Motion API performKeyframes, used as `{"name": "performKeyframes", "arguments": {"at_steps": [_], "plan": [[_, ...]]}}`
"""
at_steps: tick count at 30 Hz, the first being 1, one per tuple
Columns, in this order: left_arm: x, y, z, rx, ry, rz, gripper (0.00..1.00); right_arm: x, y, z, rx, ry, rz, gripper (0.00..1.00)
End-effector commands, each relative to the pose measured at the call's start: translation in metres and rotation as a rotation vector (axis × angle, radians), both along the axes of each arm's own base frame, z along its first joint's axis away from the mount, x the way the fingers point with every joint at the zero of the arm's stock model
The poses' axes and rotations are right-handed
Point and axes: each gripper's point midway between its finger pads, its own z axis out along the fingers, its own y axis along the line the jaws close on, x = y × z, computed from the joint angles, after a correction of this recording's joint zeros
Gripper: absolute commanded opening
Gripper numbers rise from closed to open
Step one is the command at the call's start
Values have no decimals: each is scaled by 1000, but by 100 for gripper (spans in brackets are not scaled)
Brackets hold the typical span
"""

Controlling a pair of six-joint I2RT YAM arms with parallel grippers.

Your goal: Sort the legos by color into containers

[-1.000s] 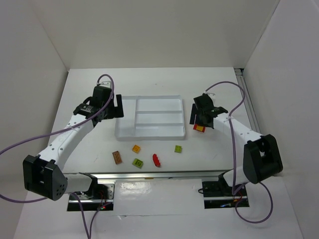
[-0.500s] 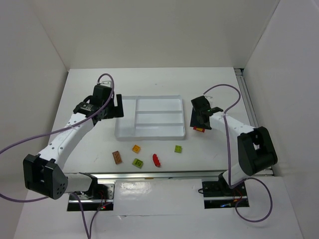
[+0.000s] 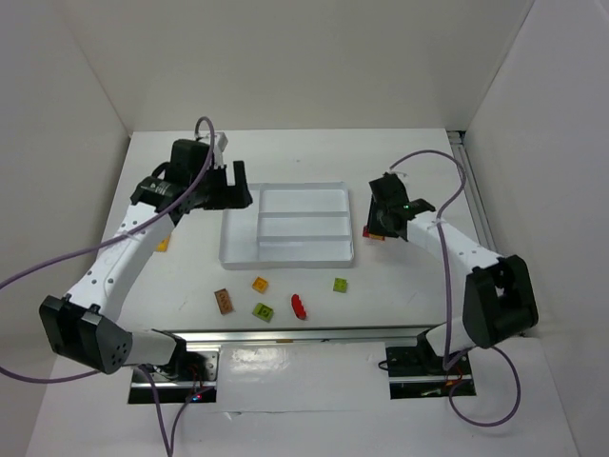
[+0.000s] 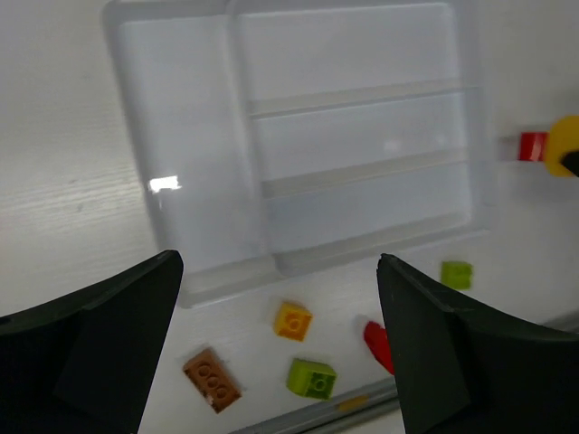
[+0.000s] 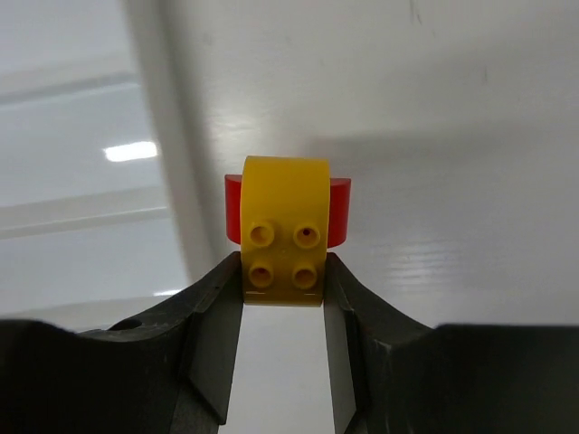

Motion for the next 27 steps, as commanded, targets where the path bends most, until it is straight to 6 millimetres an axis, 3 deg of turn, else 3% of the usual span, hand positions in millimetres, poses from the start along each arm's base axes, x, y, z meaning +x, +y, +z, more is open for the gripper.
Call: {"name": "performKeyframes", "arguments": {"at_steps": [1,3,4,7,10,12,16,18,22,23,27], "plan": [[-11,-63,49,-216,-19,-304,100,19,25,100,129,-227,120,29],[-17,-85,56,-265,30,-378,100,15,44,121,212,-279,231,29],[-19,-105,70,-289,14,-445,100,13,50,140,239,-337,281,29],[-36,-146,88,-333,-66,-612,96,5,70,166,336,-374,402,24],[-48,-163,101,-324,-184,-710,95,-10,100,198,474,-390,558,24],[-48,-165,107,-331,-219,-730,95,-24,118,219,569,-392,660,24],[-54,-171,132,-295,-367,-842,95,-41,134,269,691,-397,767,24],[-52,-171,145,-275,-460,-866,100,-48,138,278,745,-368,802,24],[-49,-159,138,-205,-628,-825,97,-56,142,299,888,-369,854,24],[-58,-152,154,-192,-708,-834,97,-57,142,297,941,-335,828,24],[-61,-144,162,-154,-799,-828,100,-74,148,304,1154,-252,902,24]]}}
